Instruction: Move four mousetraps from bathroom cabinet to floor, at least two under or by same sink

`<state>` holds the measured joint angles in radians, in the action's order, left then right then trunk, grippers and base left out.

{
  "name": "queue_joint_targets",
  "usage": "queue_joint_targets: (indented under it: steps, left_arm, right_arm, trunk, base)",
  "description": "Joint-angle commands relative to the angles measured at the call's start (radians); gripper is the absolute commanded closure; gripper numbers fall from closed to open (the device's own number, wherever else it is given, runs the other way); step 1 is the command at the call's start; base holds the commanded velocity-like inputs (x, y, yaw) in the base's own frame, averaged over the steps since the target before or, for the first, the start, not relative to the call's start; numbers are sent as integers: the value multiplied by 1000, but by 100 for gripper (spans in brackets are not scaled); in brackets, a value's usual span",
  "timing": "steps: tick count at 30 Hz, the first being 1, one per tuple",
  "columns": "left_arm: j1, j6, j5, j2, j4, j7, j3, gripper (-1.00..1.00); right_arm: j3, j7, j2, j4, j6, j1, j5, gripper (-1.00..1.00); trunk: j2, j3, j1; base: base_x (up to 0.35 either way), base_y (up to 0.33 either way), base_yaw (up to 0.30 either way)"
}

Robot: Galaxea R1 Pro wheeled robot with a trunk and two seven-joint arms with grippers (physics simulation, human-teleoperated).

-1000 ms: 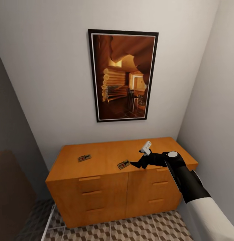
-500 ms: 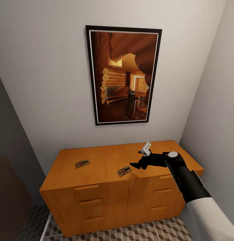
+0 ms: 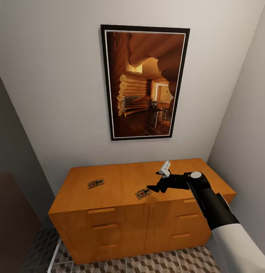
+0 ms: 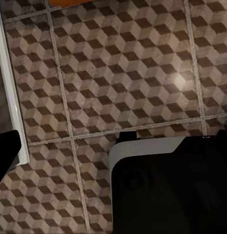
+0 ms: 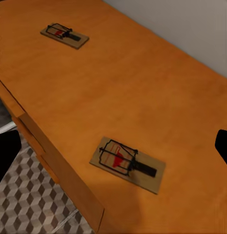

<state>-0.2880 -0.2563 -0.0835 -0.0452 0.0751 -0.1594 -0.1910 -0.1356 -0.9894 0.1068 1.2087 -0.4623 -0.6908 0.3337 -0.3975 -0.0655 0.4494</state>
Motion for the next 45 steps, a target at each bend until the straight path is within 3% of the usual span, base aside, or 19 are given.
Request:
queue_joint_targets:
  steps: [1,20,45]
  left_arm:
    - [-2,-8,-9,-1,5,-2,-8,-100]
    - [-2,-8,-9,-1,5,-1,-8,-100]
    - [7,-8,-9,-1,5,-1,-8,-100]
  right_arm:
    - [-1,-4,1,2,-6,-1,5,-100]
    - [-1,-5,1,2,-6,-1,4,-100]
    - [-1,-5,13,2,-6,-1,4,-100]
  trunk:
    - [-2,-4,1]
    - [-2,-29,1]
    - [-2,-32,1]
  base:
    - [0,0,99]
    - [0,0,94]
    - [0,0,6]
